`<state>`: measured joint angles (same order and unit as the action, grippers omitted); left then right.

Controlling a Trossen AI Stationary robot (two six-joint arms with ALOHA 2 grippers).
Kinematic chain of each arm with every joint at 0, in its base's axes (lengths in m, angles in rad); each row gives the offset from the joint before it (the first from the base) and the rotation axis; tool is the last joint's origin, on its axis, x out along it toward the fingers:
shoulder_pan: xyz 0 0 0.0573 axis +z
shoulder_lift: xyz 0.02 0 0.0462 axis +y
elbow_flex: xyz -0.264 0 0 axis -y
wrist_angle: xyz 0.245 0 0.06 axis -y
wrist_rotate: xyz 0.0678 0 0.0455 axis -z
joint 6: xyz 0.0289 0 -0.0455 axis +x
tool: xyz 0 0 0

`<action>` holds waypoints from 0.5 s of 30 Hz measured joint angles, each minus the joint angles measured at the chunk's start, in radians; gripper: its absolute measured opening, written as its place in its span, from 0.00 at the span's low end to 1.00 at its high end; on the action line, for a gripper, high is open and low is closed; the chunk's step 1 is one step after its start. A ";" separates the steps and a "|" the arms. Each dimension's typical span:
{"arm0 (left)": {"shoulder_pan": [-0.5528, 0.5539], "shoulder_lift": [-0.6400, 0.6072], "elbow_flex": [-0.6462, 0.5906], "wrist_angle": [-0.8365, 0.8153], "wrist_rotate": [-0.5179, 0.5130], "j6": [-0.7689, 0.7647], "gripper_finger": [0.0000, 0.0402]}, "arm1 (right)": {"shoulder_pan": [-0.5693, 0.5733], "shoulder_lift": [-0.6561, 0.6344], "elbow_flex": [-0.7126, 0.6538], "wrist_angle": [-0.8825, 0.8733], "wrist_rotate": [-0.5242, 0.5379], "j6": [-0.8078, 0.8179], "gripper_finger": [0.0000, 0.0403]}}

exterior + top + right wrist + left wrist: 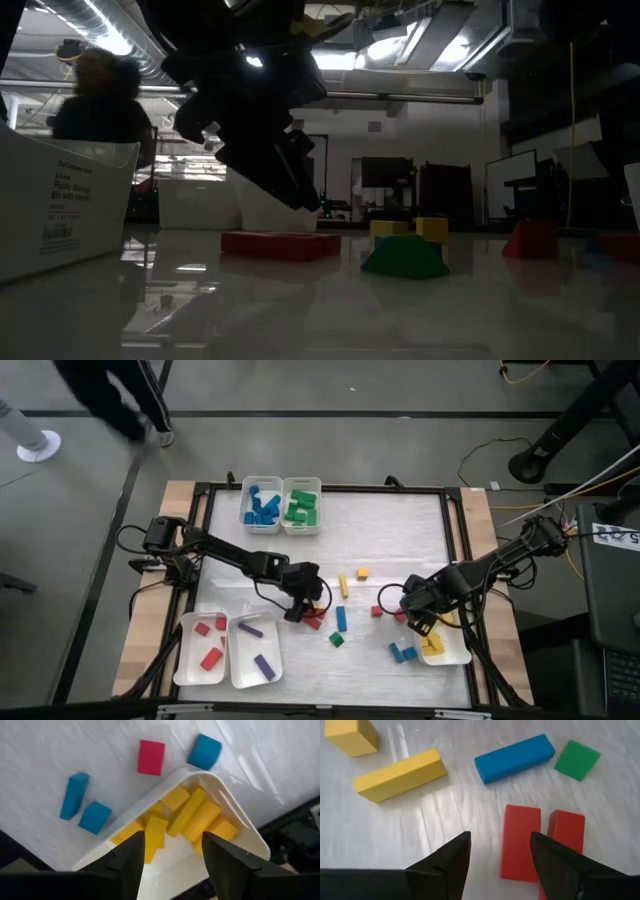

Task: Sort blocks
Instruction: Put the red block into the bottom left white bin

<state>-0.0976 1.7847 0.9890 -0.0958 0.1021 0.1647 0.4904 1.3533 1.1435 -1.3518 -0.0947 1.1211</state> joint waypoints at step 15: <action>-0.041 0.041 0.000 0.004 0.002 0.008 0.48 | 0.000 0.000 0.000 0.054 0.014 0.000 0.48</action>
<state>-0.1386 1.8262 0.9890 -0.0913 0.1039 0.1722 0.4908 1.3529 1.1435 -1.2977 -0.0809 1.1210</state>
